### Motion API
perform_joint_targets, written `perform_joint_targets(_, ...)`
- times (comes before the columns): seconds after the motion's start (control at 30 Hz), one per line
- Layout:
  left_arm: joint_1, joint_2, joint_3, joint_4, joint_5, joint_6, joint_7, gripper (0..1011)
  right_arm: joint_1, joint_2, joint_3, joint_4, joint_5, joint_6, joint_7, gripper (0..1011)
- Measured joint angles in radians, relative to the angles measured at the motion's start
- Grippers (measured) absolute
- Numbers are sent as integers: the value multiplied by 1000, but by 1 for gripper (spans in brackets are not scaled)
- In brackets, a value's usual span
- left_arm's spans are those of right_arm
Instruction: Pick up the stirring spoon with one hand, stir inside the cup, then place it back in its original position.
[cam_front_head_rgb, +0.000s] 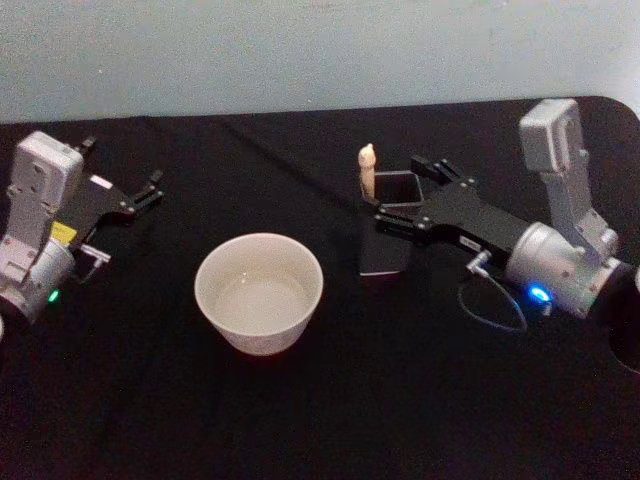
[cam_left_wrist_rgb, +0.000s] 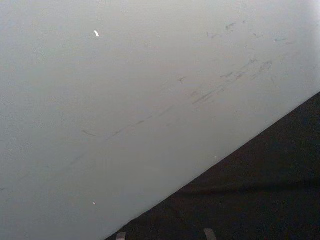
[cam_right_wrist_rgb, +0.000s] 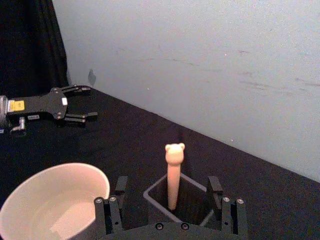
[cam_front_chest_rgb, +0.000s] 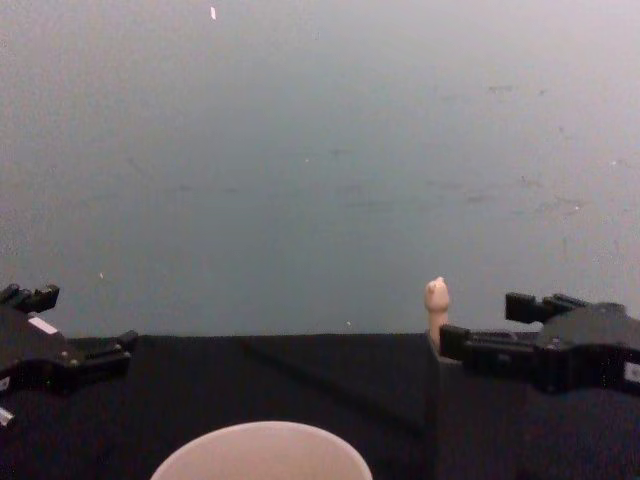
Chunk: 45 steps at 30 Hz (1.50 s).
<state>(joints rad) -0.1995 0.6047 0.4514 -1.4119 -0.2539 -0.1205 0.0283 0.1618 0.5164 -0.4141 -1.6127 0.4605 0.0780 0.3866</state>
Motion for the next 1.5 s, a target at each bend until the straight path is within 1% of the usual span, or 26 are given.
perform_joint_targets(0.07, 0, 0, 0, 0, 0, 0, 0, 1001, 12, -10, -2, 3, 0, 20, 0, 1000)
perform_joint_targets(0.17, 0, 0, 0, 0, 0, 0, 0, 1001, 39, -36, -7, 15, -10, 58, -2, 1000)
perform_joint_targets(0.2, 0, 0, 0, 0, 0, 0, 0, 1001, 39, -36, -7, 15, -10, 58, -2, 1000)
perform_joint_targets(0.3, 0, 0, 0, 0, 0, 0, 0, 1001, 65, -60, -13, 32, -21, 86, -10, 1000)
perform_joint_targets(0.33, 0, 0, 0, 0, 0, 0, 0, 1001, 65, -60, -13, 32, -21, 86, -10, 1000)
perform_joint_targets(0.43, 0, 0, 0, 0, 0, 0, 0, 1001, 86, -82, -19, 54, -35, 101, -17, 1000)
perform_joint_targets(0.63, 0, 0, 0, 0, 0, 0, 0, 1001, 114, -110, -26, 96, -57, 108, -23, 1000)
perform_joint_targets(0.83, 0, 0, 0, 0, 0, 0, 0, 1001, 128, -130, -27, 124, -70, 108, -19, 1000)
perform_joint_targets(1.2, 0, 0, 0, 0, 0, 0, 0, 1001, 138, -145, -24, 141, -85, 102, -10, 1000)
perform_joint_targets(1.33, 0, 0, 0, 0, 0, 0, 0, 1001, 141, -147, -29, 142, -106, 93, -12, 1000)
perform_joint_targets(1.5, 0, 0, 0, 0, 0, 0, 0, 1001, 141, -147, -28, 142, -105, 93, -12, 1000)
